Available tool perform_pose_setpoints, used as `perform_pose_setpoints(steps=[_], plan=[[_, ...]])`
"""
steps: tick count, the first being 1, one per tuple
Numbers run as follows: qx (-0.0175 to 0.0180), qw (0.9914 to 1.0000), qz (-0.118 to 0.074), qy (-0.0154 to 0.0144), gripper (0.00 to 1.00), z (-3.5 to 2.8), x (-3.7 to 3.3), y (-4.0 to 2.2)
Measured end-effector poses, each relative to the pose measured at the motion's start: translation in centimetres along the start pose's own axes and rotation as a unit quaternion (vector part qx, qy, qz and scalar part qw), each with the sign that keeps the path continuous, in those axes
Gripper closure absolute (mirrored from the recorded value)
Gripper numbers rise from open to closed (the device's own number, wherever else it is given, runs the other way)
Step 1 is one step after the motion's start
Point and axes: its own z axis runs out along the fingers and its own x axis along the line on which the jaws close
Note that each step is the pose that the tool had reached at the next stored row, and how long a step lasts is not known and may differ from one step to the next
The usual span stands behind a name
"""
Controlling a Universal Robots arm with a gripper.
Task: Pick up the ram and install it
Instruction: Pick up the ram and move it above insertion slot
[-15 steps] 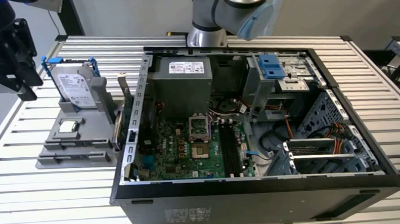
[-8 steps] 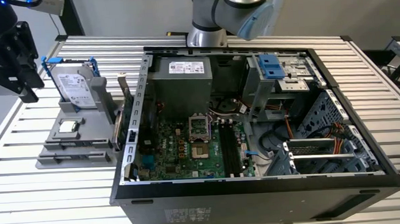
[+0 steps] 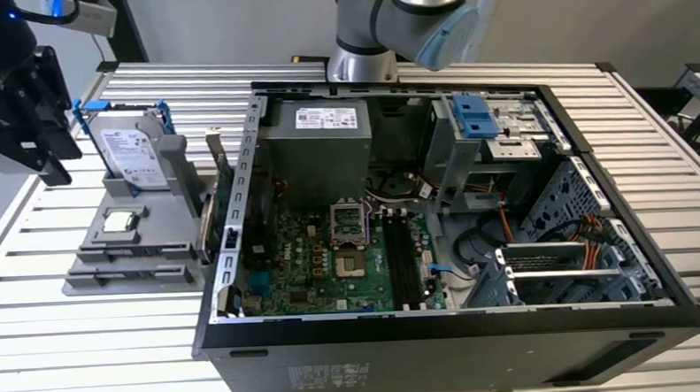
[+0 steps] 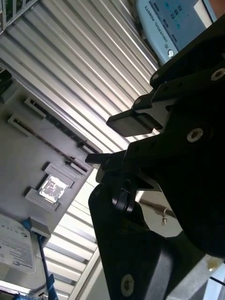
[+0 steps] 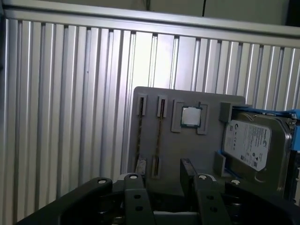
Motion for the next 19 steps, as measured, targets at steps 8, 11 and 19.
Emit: perform_pose_setpoints(steps=[8, 11, 19], plan=[[0.0014, 1.0, 0.002, 0.0001, 0.0, 1.31, 0.05, -0.02], [0.0014, 0.99999, 0.003, 0.0, 0.0, 1.84, 0.13, -0.04], [0.0015, 0.99999, 0.005, 0.0, 0.0, 3.28, 1.02, -0.1]])
